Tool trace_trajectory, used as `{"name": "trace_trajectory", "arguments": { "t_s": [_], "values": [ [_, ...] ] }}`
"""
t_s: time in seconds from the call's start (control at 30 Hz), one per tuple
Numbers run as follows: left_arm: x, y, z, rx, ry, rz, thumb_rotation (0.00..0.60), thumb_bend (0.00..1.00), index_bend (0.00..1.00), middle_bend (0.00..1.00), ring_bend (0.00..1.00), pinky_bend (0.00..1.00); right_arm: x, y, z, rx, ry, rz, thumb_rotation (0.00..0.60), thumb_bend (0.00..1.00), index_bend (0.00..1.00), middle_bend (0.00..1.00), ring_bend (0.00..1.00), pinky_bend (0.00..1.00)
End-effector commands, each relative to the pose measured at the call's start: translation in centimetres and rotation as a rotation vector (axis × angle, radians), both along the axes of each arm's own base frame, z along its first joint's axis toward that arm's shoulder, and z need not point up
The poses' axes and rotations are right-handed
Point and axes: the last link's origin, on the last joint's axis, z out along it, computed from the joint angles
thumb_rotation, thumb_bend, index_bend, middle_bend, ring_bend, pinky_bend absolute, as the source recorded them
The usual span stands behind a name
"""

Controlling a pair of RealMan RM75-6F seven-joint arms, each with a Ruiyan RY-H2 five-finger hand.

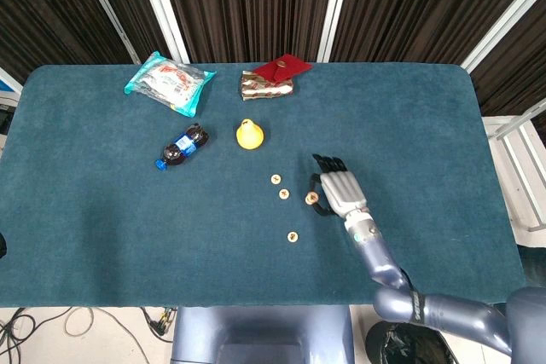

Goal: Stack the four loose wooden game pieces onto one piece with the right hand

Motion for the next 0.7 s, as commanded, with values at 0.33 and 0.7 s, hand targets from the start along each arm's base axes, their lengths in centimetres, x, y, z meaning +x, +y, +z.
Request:
{"name": "trace_trajectory", "arguments": {
  "t_s": [0.33,0.7],
  "values": [
    [-0.1,0.1,0.1,0.003,0.001,0.003,0.6,0.61,0.07,0.0,0.0,0.0,-0.7,0.4,-1.9,0.005,-0.006,-0.027,0.6,0.4,0.55,0.0,0.0,0.0],
    [-0.1,0.1,0.1,0.005,0.003,0.003,0.6,0.61,0.07,0.0,0.0,0.0,-0.1,-0.8,-2.7,0.004,-0.002,-0.031,0.6,0.4,0.55,0.0,0.0,0.0]
  ]
}}
